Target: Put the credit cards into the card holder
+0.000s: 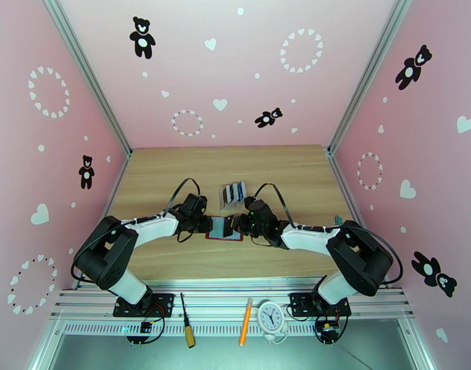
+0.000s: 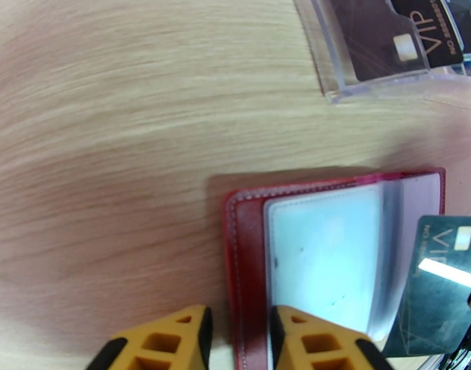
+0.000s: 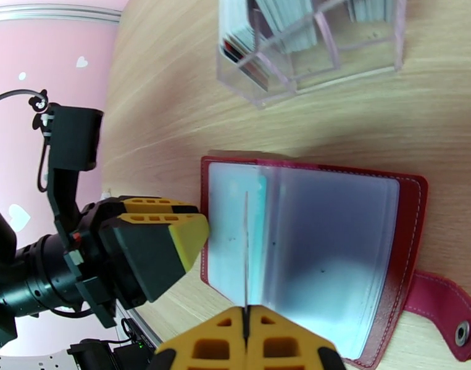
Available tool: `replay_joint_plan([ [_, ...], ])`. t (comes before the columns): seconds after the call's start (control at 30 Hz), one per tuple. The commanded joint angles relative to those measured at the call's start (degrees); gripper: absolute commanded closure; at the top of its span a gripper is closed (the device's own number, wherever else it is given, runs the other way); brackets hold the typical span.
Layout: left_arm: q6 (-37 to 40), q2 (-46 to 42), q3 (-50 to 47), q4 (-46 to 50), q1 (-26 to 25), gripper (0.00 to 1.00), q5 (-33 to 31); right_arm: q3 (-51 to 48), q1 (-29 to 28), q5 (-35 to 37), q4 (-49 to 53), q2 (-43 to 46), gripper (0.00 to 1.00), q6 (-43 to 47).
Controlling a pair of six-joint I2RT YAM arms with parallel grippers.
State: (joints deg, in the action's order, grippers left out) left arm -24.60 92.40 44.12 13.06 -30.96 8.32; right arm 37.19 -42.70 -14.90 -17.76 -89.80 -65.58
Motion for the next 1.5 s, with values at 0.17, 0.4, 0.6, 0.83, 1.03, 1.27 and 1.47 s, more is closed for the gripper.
replay_joint_plan([
  [0.17, 0.6, 1.3, 1.5, 1.5, -0.4, 0.71, -0.4, -0.6, -0.2, -0.4, -2.7, -1.9, 1.0, -0.8],
  [0.4, 0.6, 1.5, 1.6, 1.7, -0.3, 0.74, -0.4, -0.4, -0.1, -1.0, -4.4, -3.7, 1.0, -1.5],
  [0.6, 0.7, 1.8, 1.8, 1.7, -0.4, 0.76, -0.4, -0.3, 0.0, -1.3, -5.2, -4.2, 1.0, -1.7],
  [0.83, 0.7, 2.0, 1.9, 1.9, -0.3, 0.78, -0.2, -0.4, 0.2, -1.5, -6.3, -5.4, 1.0, -2.1],
  [1.03, 0.8, 1.9, 2.0, 2.1, -0.3, 0.79, -0.2, -0.8, 0.4, -1.4, -6.9, -5.7, 1.0, -2.2],
  [1.27, 0.8, 2.2, 2.1, 2.2, -0.3, 0.81, 0.0, -1.1, 0.7, -1.1, -6.9, -5.9, 1.0, -1.8],
  [1.47, 0.8, 2.3, 2.2, 2.3, -0.3, 0.83, 0.1, -1.2, 0.9, -0.9, -7.2, -6.4, 1.0, -1.8],
])
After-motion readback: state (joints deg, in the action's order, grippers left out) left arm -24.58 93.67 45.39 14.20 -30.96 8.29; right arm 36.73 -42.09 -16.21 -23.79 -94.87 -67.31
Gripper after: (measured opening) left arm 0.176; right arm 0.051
